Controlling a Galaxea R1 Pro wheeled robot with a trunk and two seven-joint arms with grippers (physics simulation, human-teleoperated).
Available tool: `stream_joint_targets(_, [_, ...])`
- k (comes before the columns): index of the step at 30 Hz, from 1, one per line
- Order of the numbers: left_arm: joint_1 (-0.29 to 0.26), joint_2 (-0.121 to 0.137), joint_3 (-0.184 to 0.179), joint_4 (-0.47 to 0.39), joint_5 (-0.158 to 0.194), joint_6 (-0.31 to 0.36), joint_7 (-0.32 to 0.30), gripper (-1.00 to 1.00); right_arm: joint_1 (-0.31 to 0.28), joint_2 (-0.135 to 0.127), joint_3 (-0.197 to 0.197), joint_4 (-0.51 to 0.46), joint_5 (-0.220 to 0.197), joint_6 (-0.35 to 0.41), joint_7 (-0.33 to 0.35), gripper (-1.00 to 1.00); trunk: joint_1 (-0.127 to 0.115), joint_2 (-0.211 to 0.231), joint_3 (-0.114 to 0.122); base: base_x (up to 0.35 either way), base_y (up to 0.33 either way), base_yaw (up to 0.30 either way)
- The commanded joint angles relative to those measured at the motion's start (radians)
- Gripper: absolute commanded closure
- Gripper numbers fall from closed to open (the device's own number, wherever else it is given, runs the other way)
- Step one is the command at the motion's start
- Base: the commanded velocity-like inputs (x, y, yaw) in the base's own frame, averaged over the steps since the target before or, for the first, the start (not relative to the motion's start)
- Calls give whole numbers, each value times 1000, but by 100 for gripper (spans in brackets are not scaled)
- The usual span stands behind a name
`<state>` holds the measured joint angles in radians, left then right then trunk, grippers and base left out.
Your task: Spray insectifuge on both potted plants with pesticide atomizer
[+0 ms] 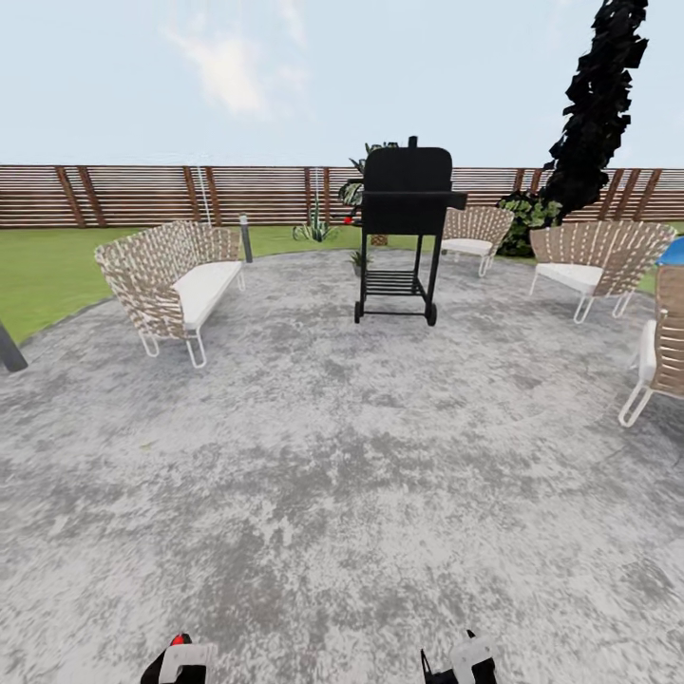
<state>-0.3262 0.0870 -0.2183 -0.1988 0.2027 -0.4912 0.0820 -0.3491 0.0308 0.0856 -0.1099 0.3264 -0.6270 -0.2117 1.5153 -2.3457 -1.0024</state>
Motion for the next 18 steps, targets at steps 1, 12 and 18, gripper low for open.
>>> stream_joint_targets(1, [0,0,-9,0,6,-3,5,100,-1,0,8,1,3,0,-10,-100,0,0,-1,339,0,0])
stream_joint_targets(12, [0,0,-9,-1,6,-3,5,100,-1,0,8,1,3,0,-9,-100,0,0,-1,339,0,0])
stream_joint_targets(18, [0,0,-9,-1,6,-3,5,100,-1,0,8,1,3,0,-9,-100,0,0,-1,339,27,0])
